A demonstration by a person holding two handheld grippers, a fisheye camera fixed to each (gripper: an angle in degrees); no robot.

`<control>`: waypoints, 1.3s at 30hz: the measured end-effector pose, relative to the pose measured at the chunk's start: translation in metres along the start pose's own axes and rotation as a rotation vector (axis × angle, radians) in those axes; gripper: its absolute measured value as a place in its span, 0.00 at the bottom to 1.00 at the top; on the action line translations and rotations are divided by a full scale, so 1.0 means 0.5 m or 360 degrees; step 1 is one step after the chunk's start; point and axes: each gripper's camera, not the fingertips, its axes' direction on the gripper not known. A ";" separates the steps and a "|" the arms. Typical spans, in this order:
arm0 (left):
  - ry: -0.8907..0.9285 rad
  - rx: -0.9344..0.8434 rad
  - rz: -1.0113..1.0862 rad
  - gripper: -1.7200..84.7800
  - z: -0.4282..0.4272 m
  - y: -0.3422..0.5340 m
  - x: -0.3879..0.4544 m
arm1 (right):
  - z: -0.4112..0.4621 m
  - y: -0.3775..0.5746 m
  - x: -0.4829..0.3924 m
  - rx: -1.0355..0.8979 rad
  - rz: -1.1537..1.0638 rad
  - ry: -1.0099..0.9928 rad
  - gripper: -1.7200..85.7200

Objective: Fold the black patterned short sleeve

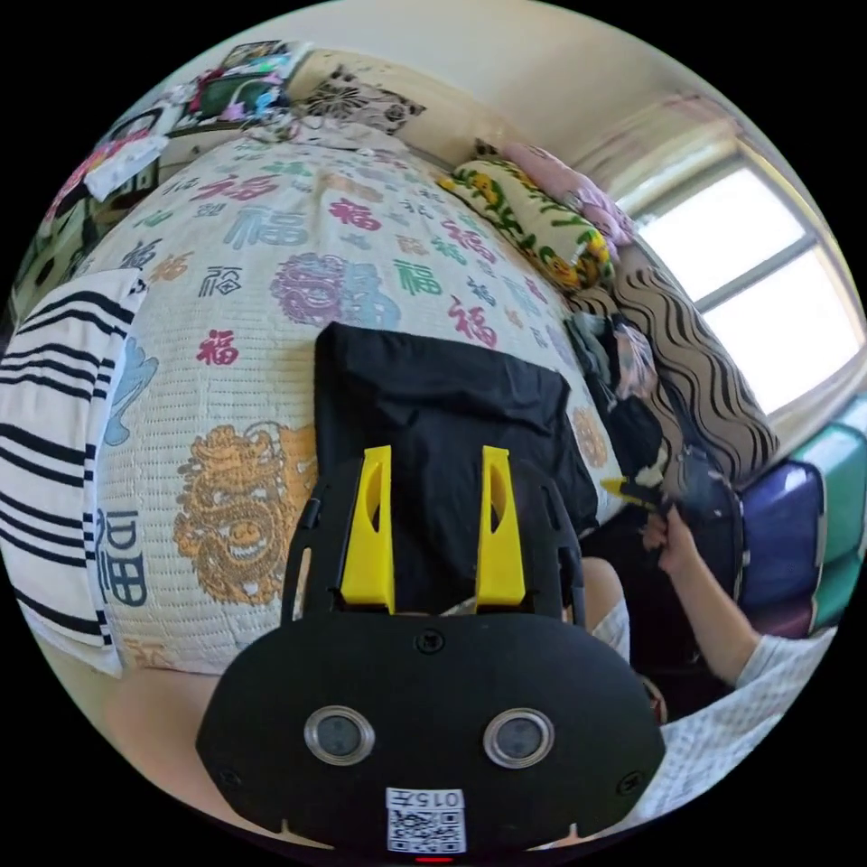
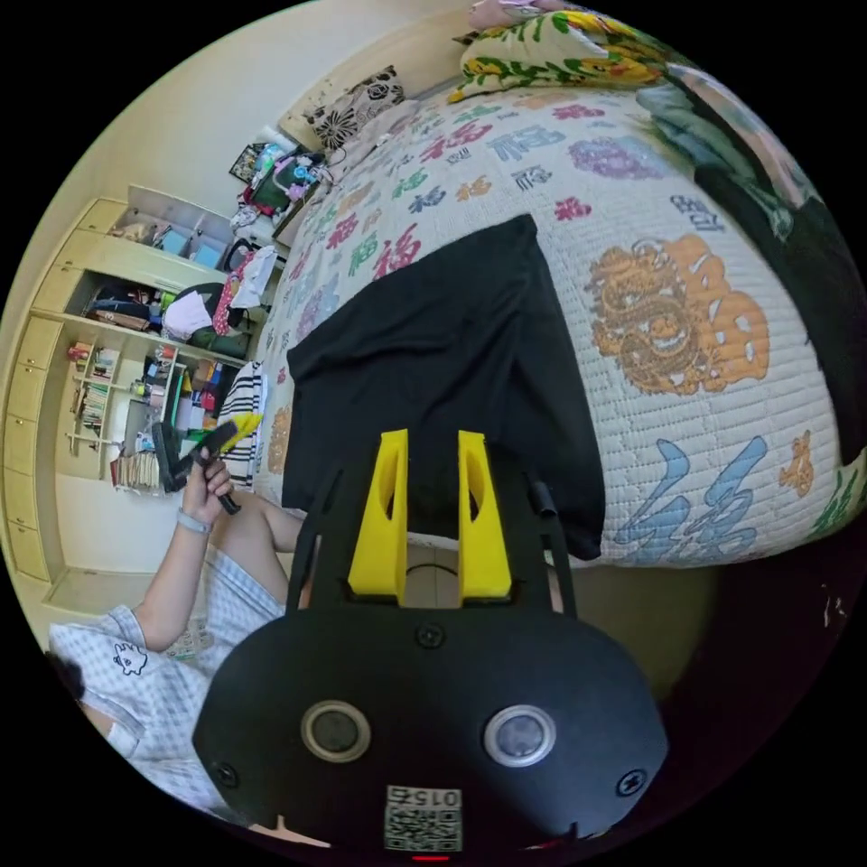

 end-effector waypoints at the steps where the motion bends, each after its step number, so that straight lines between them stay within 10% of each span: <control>1: -0.0002 -0.0002 -0.0021 0.17 0.012 -0.026 -0.010 | 0.023 0.000 0.005 -0.0105 -0.0032 0.0021 0.12; 11: -0.0051 -0.0248 -0.0020 0.14 0.142 -0.170 -0.069 | 0.058 0.032 -0.005 -0.0405 -0.0316 0.0472 0.02; 27: -0.0023 -0.0118 -0.0066 0.17 0.106 -0.216 -0.153 | -0.091 -0.288 0.132 0.0085 0.0082 0.0191 0.13; 39: -0.0033 -0.0121 -0.0074 0.02 0.138 -0.272 -0.209 | -0.059 -0.392 0.218 0.0036 0.0270 0.0123 0.03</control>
